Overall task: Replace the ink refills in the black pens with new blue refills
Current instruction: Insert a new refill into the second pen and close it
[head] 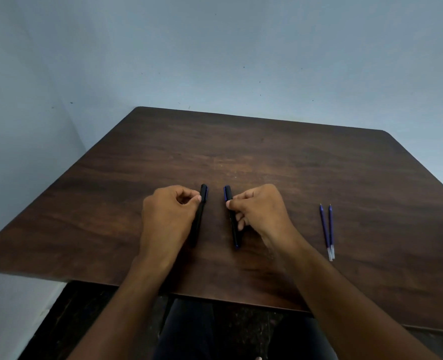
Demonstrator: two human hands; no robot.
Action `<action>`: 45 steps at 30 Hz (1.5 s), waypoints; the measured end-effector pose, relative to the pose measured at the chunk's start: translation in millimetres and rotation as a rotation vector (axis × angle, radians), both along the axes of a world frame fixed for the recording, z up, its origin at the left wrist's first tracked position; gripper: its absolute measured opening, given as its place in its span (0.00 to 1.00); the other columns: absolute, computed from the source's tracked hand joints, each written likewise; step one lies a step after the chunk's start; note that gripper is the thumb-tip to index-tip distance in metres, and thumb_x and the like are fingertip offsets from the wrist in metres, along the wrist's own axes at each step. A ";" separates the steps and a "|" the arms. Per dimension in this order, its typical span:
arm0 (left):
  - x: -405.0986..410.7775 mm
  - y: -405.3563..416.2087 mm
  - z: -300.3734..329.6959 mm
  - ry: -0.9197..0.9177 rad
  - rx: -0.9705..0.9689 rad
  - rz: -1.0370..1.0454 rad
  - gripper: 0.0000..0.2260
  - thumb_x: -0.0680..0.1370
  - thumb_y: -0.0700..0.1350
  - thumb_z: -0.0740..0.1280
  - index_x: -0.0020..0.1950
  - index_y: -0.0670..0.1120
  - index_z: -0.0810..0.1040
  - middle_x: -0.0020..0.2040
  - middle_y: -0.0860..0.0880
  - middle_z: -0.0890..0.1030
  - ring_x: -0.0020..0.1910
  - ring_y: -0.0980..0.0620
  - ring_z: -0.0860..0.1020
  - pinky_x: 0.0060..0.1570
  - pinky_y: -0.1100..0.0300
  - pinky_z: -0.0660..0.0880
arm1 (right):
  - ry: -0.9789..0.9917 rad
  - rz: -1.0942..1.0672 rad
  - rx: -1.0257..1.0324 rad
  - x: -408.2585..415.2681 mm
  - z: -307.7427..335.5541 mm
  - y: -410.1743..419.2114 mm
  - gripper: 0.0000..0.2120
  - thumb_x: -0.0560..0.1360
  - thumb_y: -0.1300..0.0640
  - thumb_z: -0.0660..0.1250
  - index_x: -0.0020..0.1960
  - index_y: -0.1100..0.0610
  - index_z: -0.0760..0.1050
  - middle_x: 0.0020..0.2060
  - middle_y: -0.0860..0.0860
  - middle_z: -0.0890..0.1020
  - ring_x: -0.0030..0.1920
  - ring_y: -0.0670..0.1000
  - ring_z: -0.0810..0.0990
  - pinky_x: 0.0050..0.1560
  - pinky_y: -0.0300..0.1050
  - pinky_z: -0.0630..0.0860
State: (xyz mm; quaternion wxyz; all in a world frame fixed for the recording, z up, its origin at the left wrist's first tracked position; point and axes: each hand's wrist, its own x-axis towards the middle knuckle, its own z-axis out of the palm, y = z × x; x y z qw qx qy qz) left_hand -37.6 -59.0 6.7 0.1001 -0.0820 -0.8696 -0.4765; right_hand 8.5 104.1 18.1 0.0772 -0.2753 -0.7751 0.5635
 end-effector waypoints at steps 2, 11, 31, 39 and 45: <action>-6.4 -1.5 -1.9 0.001 -0.043 0.028 0.04 0.75 0.51 0.75 0.44 0.52 0.87 0.34 0.59 0.84 0.35 0.66 0.80 0.37 0.70 0.75 | -0.025 0.022 0.077 -3.9 -0.4 -4.9 0.05 0.73 0.60 0.76 0.40 0.59 0.82 0.26 0.55 0.82 0.19 0.48 0.77 0.28 0.42 0.76; -14.1 7.7 -15.1 -0.071 -0.182 0.043 0.10 0.72 0.58 0.76 0.37 0.54 0.85 0.29 0.59 0.80 0.31 0.64 0.78 0.29 0.68 0.71 | -0.126 0.086 0.316 -13.1 13.7 -21.7 0.05 0.76 0.57 0.74 0.45 0.59 0.83 0.37 0.57 0.86 0.33 0.54 0.86 0.39 0.47 0.85; -18.4 15.4 -16.2 -0.112 -0.192 -0.021 0.09 0.71 0.57 0.77 0.34 0.55 0.85 0.30 0.58 0.83 0.32 0.63 0.80 0.29 0.66 0.74 | -0.225 0.083 0.371 -26.1 5.7 -28.1 0.15 0.74 0.51 0.74 0.57 0.59 0.81 0.45 0.55 0.84 0.40 0.51 0.86 0.42 0.49 0.86; -15.5 16.3 -17.4 -0.107 -0.150 -0.009 0.09 0.71 0.58 0.77 0.35 0.56 0.85 0.31 0.57 0.84 0.32 0.64 0.81 0.34 0.64 0.79 | -0.163 0.063 0.345 -20.1 6.1 -23.4 0.06 0.76 0.56 0.73 0.47 0.59 0.83 0.38 0.55 0.86 0.33 0.50 0.86 0.36 0.44 0.85; -13.8 16.6 -16.7 -0.096 -0.122 0.002 0.10 0.71 0.59 0.77 0.36 0.55 0.86 0.29 0.57 0.83 0.30 0.64 0.80 0.31 0.63 0.78 | -0.098 0.047 0.307 -16.2 -1.0 -19.9 0.06 0.76 0.59 0.73 0.41 0.58 0.84 0.29 0.52 0.84 0.21 0.43 0.80 0.23 0.33 0.76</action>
